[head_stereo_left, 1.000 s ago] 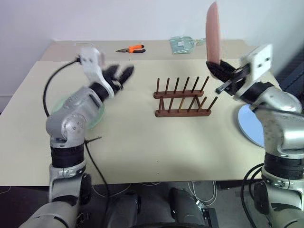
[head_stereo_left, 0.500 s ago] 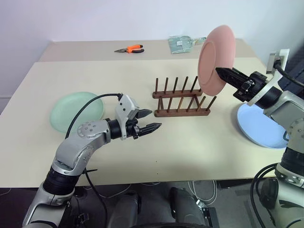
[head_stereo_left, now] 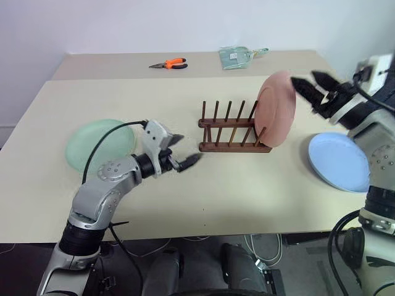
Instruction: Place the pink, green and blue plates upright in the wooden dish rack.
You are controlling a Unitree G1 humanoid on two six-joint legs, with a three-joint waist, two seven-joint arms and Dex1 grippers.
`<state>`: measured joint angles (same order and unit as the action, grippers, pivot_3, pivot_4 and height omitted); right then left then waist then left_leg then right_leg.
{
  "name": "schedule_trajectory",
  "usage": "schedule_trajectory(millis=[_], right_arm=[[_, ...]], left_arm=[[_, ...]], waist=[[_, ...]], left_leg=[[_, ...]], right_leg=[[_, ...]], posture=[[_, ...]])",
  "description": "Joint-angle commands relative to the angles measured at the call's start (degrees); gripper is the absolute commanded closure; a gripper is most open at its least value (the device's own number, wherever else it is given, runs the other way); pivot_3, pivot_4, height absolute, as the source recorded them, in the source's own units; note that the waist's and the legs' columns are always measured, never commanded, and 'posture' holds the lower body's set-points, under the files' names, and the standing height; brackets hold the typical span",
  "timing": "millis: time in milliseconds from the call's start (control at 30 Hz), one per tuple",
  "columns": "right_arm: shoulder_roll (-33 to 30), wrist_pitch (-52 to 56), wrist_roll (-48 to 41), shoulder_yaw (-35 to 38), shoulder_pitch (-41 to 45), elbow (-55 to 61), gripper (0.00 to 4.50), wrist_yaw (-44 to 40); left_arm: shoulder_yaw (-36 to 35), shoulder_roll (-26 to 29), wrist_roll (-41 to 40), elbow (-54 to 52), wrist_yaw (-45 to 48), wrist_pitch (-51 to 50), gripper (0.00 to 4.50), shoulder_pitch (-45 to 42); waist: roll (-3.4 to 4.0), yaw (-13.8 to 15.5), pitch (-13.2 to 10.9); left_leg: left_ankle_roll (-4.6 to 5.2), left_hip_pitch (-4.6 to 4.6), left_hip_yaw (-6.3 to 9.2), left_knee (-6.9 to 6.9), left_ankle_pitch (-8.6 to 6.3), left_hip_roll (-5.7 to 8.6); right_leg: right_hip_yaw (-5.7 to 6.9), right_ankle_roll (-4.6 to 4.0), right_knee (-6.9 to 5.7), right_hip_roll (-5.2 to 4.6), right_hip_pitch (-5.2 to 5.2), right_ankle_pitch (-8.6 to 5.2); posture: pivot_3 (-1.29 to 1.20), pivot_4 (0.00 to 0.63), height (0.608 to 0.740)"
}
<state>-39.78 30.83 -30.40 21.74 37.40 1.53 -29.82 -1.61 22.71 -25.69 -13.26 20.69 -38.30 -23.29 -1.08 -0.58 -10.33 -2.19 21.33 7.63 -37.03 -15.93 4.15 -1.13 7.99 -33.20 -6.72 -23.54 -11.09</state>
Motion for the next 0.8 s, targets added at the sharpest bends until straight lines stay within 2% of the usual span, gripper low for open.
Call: schedule_trajectory(millis=[33,67,200,333,533,633,800], right_arm=[[-3.10,-7.50,4.44,-2.90,1.72,4.83,0.47,-3.02],[-3.58,-8.50,4.79,-4.62,1.52,7.03,0.12,-4.82],[-3.33,-6.50,3.47,-14.91,-0.47,19.02,0.05,-11.36],[1.63,-4.78,4.31,-25.65,-3.24,25.64,0.05,-12.49],[6.20,-5.77,8.96,-33.54,-7.58,26.48,0.05,-11.66],[6.70,-6.99,12.82,-36.27,-9.21,25.52,0.00,-11.40],[6.41,-9.02,17.73,-37.74,-10.41,24.34,0.00,-11.60]], left_arm=[[-12.21,-1.44,6.47,8.11,-18.56,0.30,0.00,-5.54],[-15.18,-1.43,8.00,10.62,-23.38,-0.88,0.00,-6.76],[-24.88,0.69,12.82,15.47,-35.74,-3.13,0.00,-7.51],[-30.72,2.27,11.17,14.39,-35.90,-8.59,0.00,-3.98],[-39.69,-3.70,1.74,8.87,-34.04,-21.23,0.00,-0.93],[-44.16,-7.89,-2.48,7.25,-34.16,-22.96,0.79,-1.28],[-43.21,-9.82,-4.31,5.58,-32.76,-22.34,3.21,-1.46]], waist=[[-0.01,-0.02,0.00],[-0.01,-0.23,0.00],[0.00,-0.90,0.02],[-0.17,-0.19,0.07],[-0.37,1.74,0.12],[-0.34,1.46,0.14],[-0.31,1.28,0.16]], left_leg=[[0.00,0.00,0.01,0.01,0.00,0.00],[0.00,-0.01,0.03,0.02,0.00,0.00],[-0.01,-0.11,-0.02,0.10,-0.01,-0.04],[-0.05,-0.03,0.04,0.04,0.01,-0.03],[-0.10,0.06,0.26,-0.14,0.03,0.12],[-0.14,0.03,0.30,-0.11,0.04,0.12],[-0.23,-0.04,0.27,0.00,0.09,0.09]], right_leg=[[0.01,0.01,0.00,0.00,0.00,0.00],[0.02,0.02,0.00,0.01,-0.01,0.00],[-0.02,0.06,-0.06,0.04,-0.05,-0.02],[0.02,0.07,-0.09,0.02,-0.08,-0.02],[0.07,0.06,-0.08,-0.06,0.01,-0.02],[0.10,0.05,-0.10,-0.05,0.05,-0.02],[0.09,0.05,-0.19,0.01,0.00,-0.02]], posture=[[0.00,0.150,0.740],[0.00,0.150,0.740],[0.00,0.150,0.740],[0.00,0.150,0.740],[0.00,0.150,0.740],[0.00,0.150,0.740],[0.00,0.150,0.740]])
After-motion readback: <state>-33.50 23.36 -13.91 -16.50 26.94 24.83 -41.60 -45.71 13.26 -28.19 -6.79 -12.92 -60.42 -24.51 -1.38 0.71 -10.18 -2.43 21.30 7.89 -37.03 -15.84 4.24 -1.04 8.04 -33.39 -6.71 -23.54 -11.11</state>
